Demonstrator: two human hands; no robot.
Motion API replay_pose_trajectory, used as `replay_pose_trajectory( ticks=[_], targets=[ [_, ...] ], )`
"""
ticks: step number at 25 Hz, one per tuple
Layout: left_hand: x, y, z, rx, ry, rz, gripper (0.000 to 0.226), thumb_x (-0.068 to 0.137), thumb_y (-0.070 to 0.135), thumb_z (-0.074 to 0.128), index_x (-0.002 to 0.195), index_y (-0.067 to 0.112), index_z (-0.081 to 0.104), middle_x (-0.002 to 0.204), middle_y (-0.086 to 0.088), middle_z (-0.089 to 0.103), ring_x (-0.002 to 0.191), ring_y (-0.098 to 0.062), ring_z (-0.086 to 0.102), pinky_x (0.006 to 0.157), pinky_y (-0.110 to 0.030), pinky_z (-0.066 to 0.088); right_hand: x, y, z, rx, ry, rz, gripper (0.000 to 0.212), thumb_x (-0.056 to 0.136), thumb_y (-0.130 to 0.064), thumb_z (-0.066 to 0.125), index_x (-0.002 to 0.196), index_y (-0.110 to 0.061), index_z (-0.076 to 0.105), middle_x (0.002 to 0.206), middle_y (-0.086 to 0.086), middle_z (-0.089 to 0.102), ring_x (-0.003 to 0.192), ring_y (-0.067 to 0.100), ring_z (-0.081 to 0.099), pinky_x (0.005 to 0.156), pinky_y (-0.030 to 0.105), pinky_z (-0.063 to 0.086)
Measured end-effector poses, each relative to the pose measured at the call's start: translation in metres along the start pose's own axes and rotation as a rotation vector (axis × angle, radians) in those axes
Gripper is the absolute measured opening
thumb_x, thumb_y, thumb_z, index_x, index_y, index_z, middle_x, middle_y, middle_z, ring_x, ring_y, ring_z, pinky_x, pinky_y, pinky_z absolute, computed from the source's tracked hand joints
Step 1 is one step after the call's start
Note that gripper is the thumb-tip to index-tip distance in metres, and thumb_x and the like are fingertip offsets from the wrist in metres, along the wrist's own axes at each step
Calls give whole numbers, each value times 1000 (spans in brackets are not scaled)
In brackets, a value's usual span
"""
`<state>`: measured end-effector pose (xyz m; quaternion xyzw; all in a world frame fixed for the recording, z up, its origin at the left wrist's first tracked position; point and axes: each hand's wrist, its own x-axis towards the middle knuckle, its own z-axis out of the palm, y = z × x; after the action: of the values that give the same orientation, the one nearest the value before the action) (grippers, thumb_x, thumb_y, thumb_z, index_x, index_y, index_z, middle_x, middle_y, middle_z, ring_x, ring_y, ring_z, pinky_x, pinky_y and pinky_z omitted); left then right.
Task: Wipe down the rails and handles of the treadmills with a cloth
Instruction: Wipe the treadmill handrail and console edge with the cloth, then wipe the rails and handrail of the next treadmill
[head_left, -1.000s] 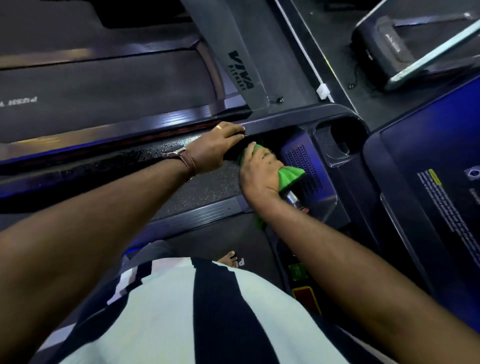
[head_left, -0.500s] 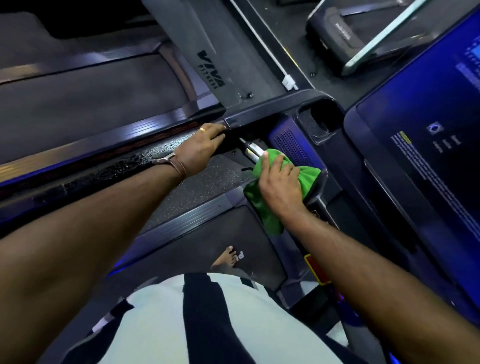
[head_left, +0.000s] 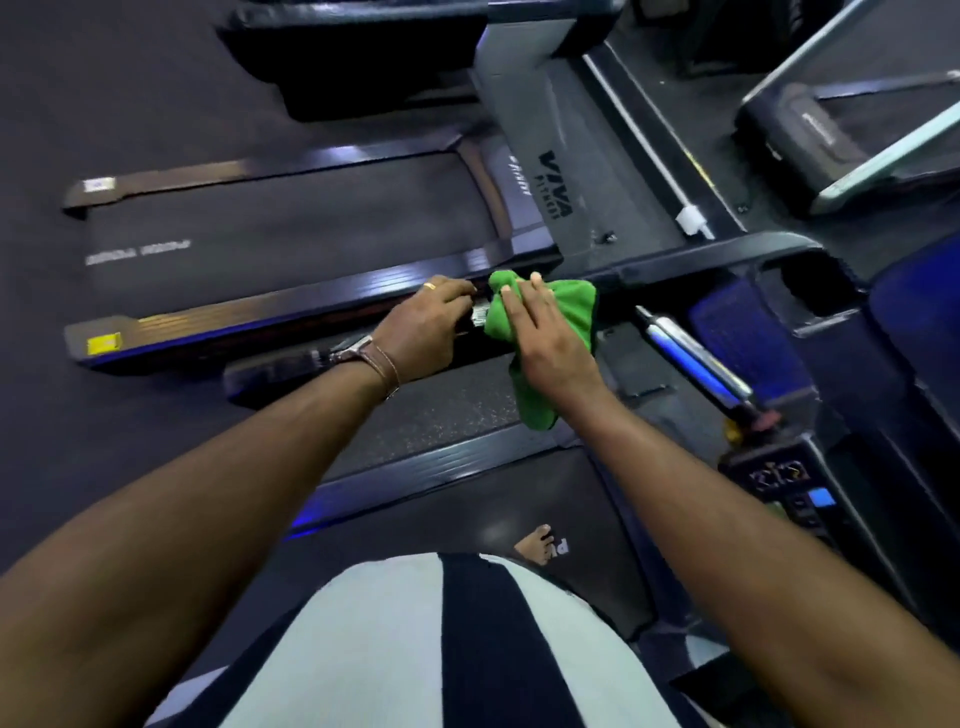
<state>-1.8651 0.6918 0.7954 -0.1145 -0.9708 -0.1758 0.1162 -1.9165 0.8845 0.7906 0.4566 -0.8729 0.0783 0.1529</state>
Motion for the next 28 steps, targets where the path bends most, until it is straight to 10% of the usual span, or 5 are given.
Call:
replay_pose_trajectory(
  ticks=[7, 12, 18, 24, 28],
  targets=[
    [-131, -66, -50, -9, 318, -488, 28, 73, -8, 54, 97, -2, 66, 103, -19, 67, 95, -37, 59, 90, -38, 45, 29, -126, 49, 146, 15, -449, 50, 90, 1, 36, 138, 12, 41, 142, 33, 42, 135, 52, 34, 114, 56, 28],
    [-177, -68, -44, -63, 496, -751, 15, 78, -4, 60, 90, -3, 69, 100, -19, 67, 94, -34, 60, 89, -34, 41, 49, -196, 63, 109, -227, -209, 71, 97, -55, 34, 151, -9, 30, 159, 14, 23, 149, 31, 15, 120, 48, 13],
    [-185, -67, -38, -356, 697, -976, 22, 79, -8, 58, 95, 0, 72, 105, -15, 66, 99, -26, 62, 91, -33, 50, 91, -196, 65, 57, -258, 103, 49, 98, -49, 28, 118, -19, 62, 126, 5, 63, 123, 26, 53, 108, 47, 29],
    [-183, -70, -34, -706, 852, -1320, 29, 81, -7, 56, 101, 7, 71, 101, -9, 71, 89, -14, 65, 81, -20, 52, 108, -176, 66, 147, -421, -404, 58, 98, -56, 23, 145, -27, 38, 145, 5, 50, 130, 25, 49, 105, 41, 38],
    [-181, -70, -34, -910, 981, -1408, 29, 81, -9, 52, 90, 10, 72, 93, -8, 70, 86, -14, 63, 77, -21, 51, 151, -172, 71, 78, -678, -146, 71, 93, -69, 11, 124, -24, 57, 125, 15, 63, 113, 35, 60, 88, 46, 46]
  ],
)
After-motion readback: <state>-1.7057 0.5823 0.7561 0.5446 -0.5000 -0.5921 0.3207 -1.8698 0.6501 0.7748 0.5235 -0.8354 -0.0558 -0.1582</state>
